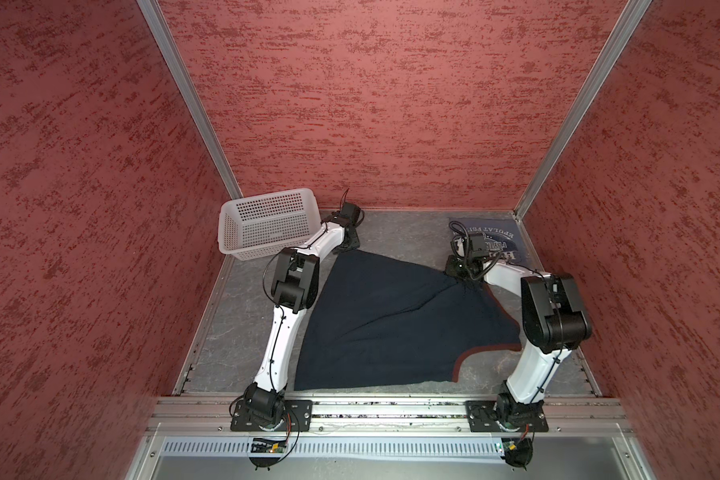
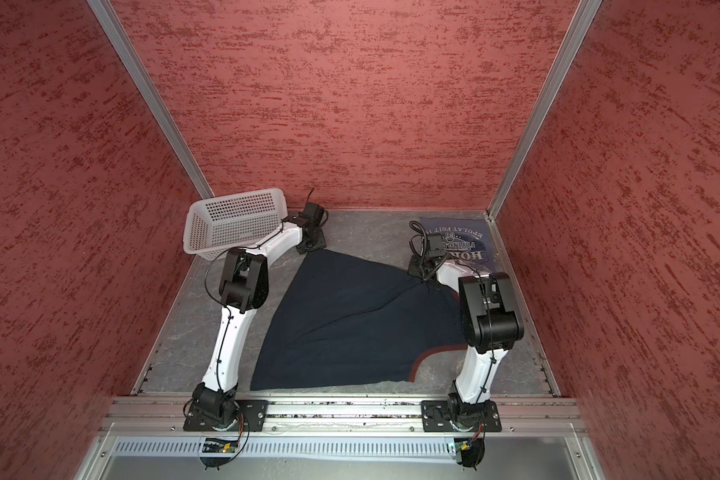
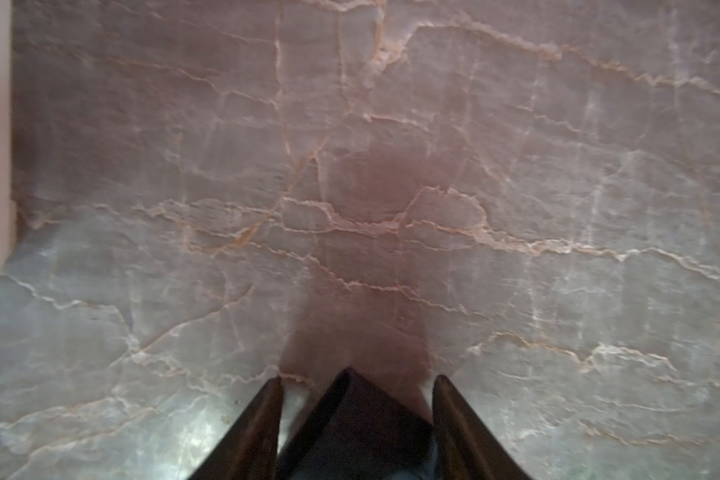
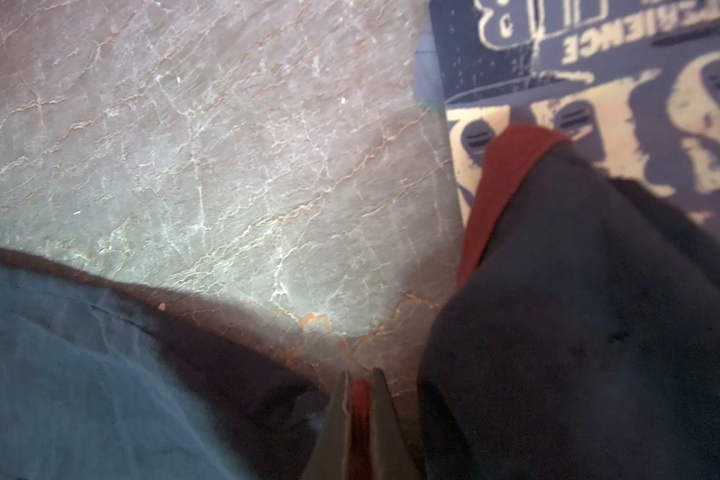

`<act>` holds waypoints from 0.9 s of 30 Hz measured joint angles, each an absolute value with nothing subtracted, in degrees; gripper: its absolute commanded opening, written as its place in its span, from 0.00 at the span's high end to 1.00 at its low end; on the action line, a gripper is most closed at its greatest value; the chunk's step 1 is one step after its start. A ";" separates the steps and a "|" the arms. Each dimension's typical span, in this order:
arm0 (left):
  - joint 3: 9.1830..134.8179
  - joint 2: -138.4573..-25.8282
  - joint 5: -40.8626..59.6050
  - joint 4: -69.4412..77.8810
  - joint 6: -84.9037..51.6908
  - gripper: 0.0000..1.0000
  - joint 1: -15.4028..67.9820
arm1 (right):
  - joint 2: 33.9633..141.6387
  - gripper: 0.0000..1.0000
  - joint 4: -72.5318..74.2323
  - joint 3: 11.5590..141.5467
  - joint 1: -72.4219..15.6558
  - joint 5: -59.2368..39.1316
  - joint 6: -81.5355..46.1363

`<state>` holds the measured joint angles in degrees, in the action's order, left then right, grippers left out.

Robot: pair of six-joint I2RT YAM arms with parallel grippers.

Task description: Fold and stack the tank tops

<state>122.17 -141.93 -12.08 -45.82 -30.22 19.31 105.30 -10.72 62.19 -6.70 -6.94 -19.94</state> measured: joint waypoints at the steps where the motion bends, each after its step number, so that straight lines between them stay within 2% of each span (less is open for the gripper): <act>1: 123.04 -142.32 -12.19 -46.41 -30.30 0.52 19.31 | 105.30 1.00 -10.59 62.19 -6.70 -7.05 -19.94; 8: 124.77 -143.37 -13.23 -48.25 -30.81 0.83 19.20 | 105.32 1.00 -10.44 62.24 -6.70 -7.94 -19.90; 12: 123.02 -142.50 -14.35 -47.70 -31.11 0.96 19.11 | 105.95 1.00 -10.44 63.48 -7.03 -8.27 -19.66; 15: 117.10 -138.80 -16.23 -46.09 -31.27 0.99 19.14 | 106.37 1.00 -10.37 64.75 -7.22 -8.34 -19.22; 20: 101.58 -124.44 -21.34 -42.28 -31.38 0.99 18.83 | 108.47 1.00 -10.02 69.36 -8.19 -8.88 -17.67; 27: 89.56 -108.36 -25.17 -35.09 -32.73 0.99 15.92 | 112.38 1.00 -9.17 76.71 -12.40 -8.99 -14.28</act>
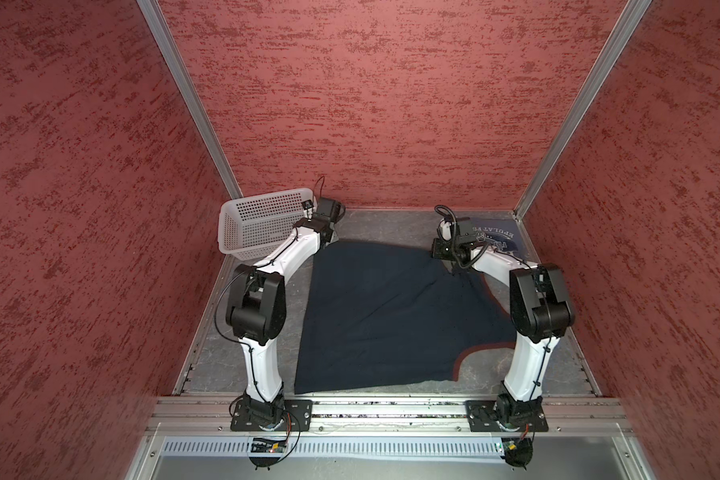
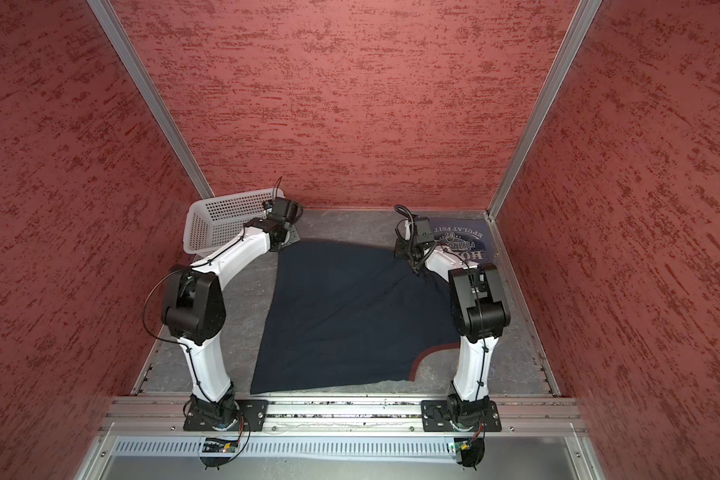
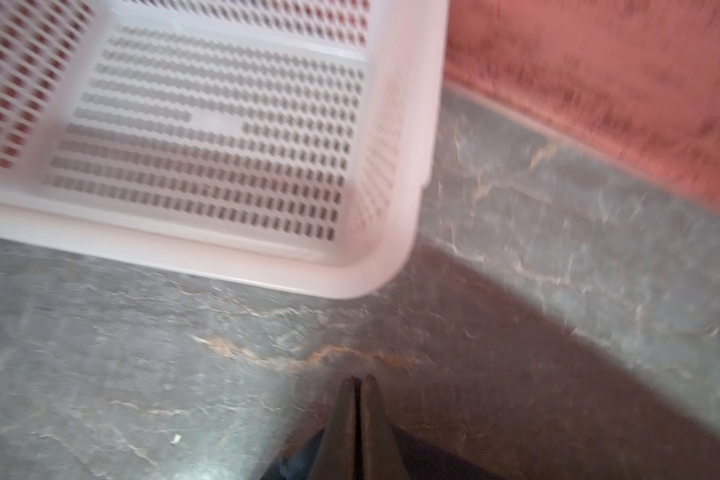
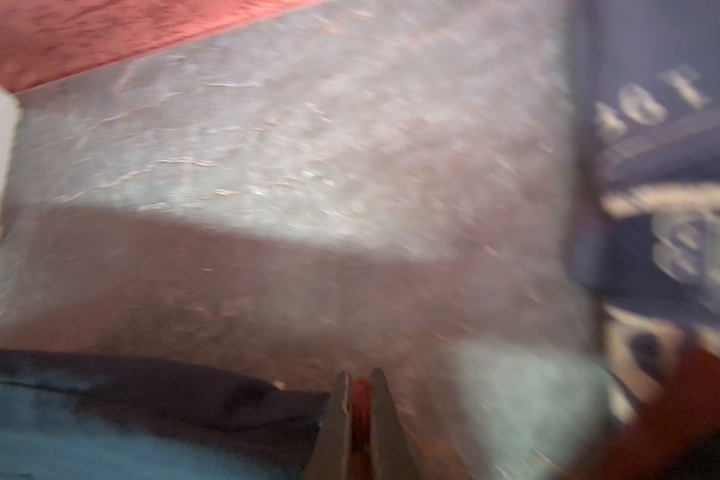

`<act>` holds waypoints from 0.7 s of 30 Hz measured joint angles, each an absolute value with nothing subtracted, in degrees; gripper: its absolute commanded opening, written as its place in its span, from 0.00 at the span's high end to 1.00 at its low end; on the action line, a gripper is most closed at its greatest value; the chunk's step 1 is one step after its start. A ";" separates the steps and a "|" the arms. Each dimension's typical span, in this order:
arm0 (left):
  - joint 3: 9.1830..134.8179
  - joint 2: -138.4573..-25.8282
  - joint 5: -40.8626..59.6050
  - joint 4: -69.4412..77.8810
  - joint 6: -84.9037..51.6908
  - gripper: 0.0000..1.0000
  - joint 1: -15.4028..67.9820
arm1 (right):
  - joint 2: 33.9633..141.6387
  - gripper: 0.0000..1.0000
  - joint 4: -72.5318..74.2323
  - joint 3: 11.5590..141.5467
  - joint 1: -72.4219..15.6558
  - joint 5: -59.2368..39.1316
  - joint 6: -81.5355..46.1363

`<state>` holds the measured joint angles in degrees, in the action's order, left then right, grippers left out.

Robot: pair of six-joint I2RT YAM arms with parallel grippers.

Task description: Fold and stack the tank tops

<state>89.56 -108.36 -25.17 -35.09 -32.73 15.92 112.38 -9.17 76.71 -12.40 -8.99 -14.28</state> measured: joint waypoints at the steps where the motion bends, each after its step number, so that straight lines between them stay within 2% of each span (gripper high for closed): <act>1: 87.81 -107.22 -25.47 -34.22 -32.84 0.99 15.27 | 112.77 1.00 -9.08 77.54 -13.19 -8.97 -13.76; 12: 76.97 -105.01 -25.34 -29.98 -33.15 1.00 12.16 | 112.29 1.00 -6.35 76.16 -17.78 -8.08 -10.17; 21: 66.94 -94.15 -23.14 -25.17 -33.15 1.00 12.19 | 103.85 0.99 -2.50 65.34 -19.09 -6.94 -9.39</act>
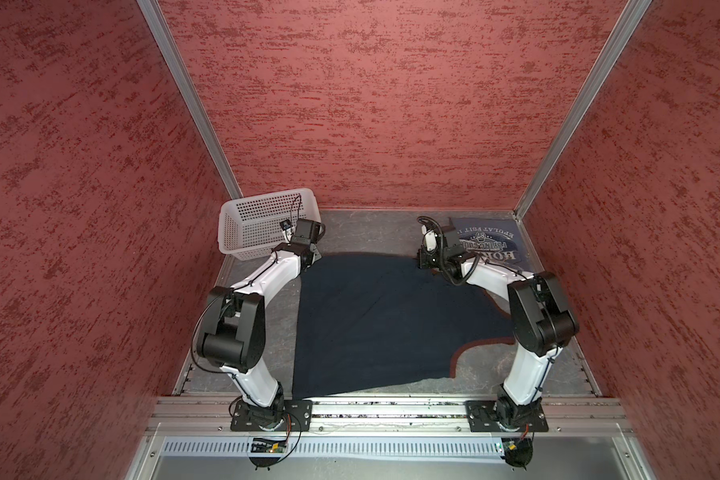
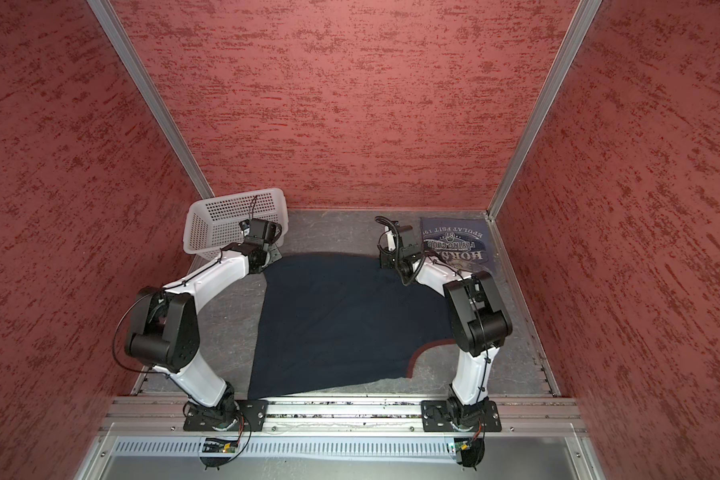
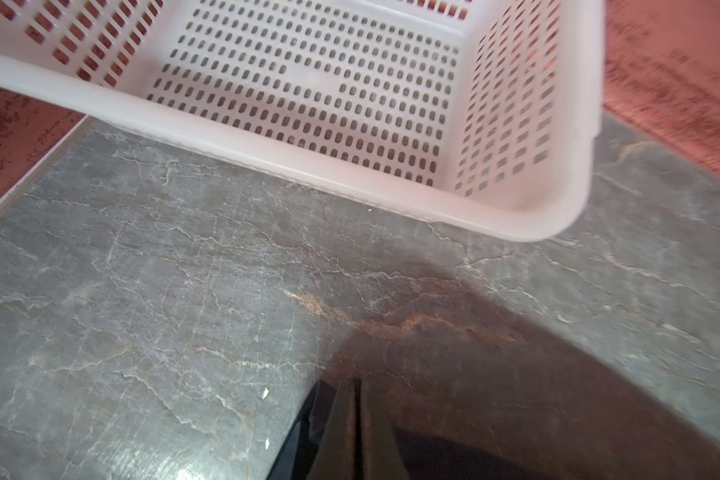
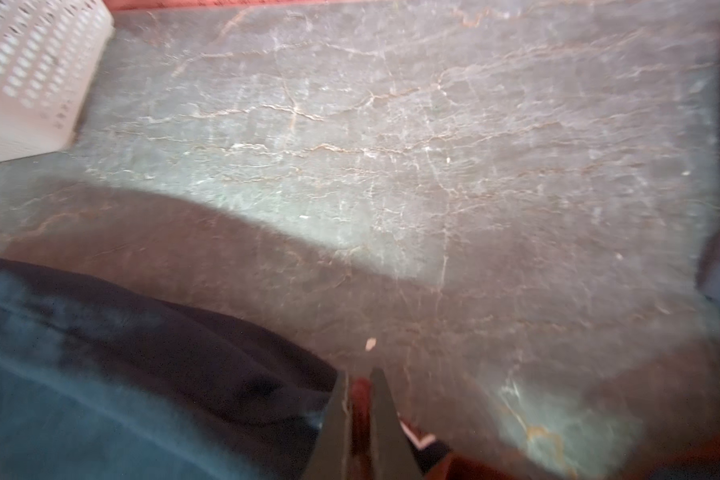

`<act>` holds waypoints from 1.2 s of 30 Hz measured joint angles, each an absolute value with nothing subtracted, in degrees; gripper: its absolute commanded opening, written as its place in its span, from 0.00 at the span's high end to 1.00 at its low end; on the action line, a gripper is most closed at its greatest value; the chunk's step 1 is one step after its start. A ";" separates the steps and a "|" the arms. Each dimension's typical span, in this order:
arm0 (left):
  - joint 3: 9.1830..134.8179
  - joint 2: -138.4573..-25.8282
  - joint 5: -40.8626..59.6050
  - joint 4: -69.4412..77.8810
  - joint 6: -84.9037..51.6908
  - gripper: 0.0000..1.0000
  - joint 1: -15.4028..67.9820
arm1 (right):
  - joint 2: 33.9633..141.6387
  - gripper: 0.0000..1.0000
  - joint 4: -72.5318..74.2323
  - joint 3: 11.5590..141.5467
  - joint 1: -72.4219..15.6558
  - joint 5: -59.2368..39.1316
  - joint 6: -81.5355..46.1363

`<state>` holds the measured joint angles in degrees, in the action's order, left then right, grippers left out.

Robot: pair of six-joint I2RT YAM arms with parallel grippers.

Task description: Fold and stack the tank tops

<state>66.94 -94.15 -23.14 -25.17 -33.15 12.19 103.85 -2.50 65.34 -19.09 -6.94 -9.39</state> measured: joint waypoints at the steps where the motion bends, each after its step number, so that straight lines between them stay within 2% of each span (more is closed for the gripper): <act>1: 65.58 -92.66 -22.87 -24.67 -33.12 1.00 12.21 | 102.48 0.99 -2.07 64.14 -19.22 -6.83 -9.41; 9: 54.52 -83.68 -20.25 -20.38 -32.67 0.99 13.26 | 93.95 0.98 1.06 54.98 -20.27 -6.76 -9.91; 13: 47.64 -78.94 -18.41 -18.50 -32.82 0.95 14.13 | 89.86 0.96 1.76 48.51 -21.85 -6.26 -11.14; 14: 46.22 -77.89 -18.11 -18.28 -32.97 0.93 14.22 | 88.90 0.92 1.83 46.98 -22.17 -6.15 -11.53; 16: 42.83 -75.26 -17.43 -17.78 -33.56 0.84 14.59 | 86.48 0.76 1.91 43.42 -22.85 -6.09 -12.80; 19: 37.76 -71.59 -16.45 -16.73 -34.98 0.61 15.70 | 83.42 0.52 1.80 39.05 -23.42 -6.13 -14.94; 21: 34.50 -68.95 -16.34 -16.80 -36.71 0.53 16.82 | 81.34 0.44 0.86 37.08 -23.51 -5.98 -16.21; 23: 31.68 -65.65 -16.34 -17.61 -38.41 0.45 17.61 | 79.40 0.42 -0.84 36.40 -23.53 -5.85 -17.34; 28: 32.05 -59.86 -15.99 -20.75 -40.05 0.43 16.27 | 76.86 0.43 -5.61 39.64 -23.44 -4.32 -20.27; 31: 38.09 -64.05 -13.43 -21.30 -39.53 0.43 16.36 | 79.68 0.43 -8.88 45.71 -23.07 -3.18 -22.13; 36: 47.75 -77.84 -8.23 -19.22 -38.63 0.44 19.16 | 90.35 0.45 -13.54 56.88 -22.55 -1.17 -25.87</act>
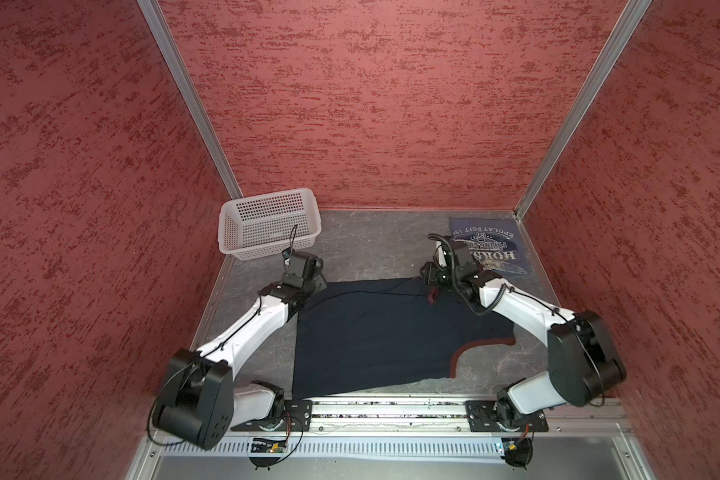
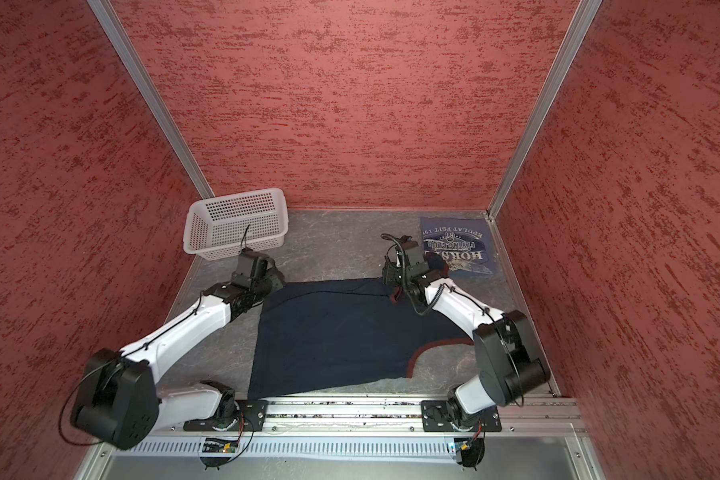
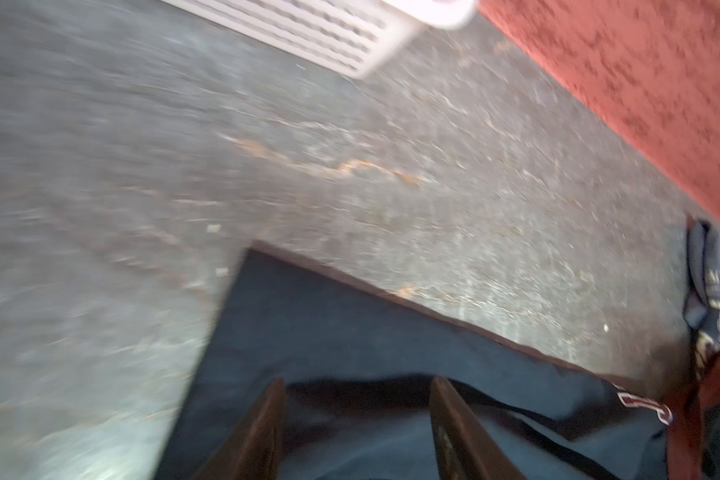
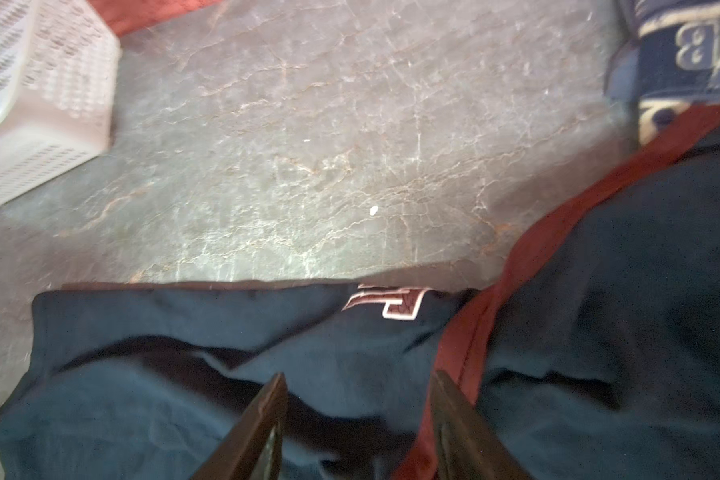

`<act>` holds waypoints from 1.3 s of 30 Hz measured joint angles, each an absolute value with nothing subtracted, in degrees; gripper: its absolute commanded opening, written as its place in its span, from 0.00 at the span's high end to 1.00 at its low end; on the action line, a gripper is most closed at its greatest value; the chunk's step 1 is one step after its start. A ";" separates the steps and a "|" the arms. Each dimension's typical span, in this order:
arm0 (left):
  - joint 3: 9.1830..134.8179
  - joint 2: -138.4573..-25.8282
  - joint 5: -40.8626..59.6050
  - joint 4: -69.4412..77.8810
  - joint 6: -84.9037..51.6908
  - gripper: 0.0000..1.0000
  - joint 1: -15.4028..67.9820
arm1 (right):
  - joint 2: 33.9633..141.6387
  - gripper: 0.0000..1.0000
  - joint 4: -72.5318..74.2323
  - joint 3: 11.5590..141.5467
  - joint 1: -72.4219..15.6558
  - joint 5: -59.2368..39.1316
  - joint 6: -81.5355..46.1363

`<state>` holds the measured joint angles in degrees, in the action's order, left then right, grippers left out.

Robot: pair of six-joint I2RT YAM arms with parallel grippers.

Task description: Fold and stack the tank tops

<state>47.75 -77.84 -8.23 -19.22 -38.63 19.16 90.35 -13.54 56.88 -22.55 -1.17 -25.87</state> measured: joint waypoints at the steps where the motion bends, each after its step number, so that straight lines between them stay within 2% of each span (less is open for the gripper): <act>1: 48.69 -80.14 -7.35 -19.09 -38.61 0.44 19.73 | 92.20 0.46 -14.52 58.15 -22.44 -0.84 -26.59; 5: 50.81 -89.03 -3.99 -18.41 -38.61 0.45 21.26 | 98.32 0.50 -17.89 60.90 -22.09 0.56 -28.73; 10: 50.28 -95.35 -2.00 -17.63 -38.76 0.45 20.93 | 100.36 0.56 -20.12 60.34 -21.28 0.82 -30.33; 15: 46.83 -93.82 -0.89 -12.45 -39.68 0.45 18.00 | 95.61 0.55 -20.16 53.80 -18.46 0.67 -31.16; 17: 44.53 -92.36 -0.91 -10.22 -39.72 0.45 16.58 | 93.51 0.50 -21.15 52.40 -16.36 0.03 -31.16; 23: 41.01 -90.08 -1.21 -6.76 -39.75 0.46 15.53 | 91.70 0.47 -21.74 56.88 -10.66 -2.11 -31.83; 31: 38.52 -87.77 -1.58 -5.98 -40.34 0.46 14.37 | 102.98 0.43 -19.68 72.53 -9.37 -4.58 -35.29; 39: 38.17 -87.31 -1.58 -6.17 -40.38 0.46 13.91 | 110.89 0.40 -19.55 71.72 -6.98 -4.78 -38.85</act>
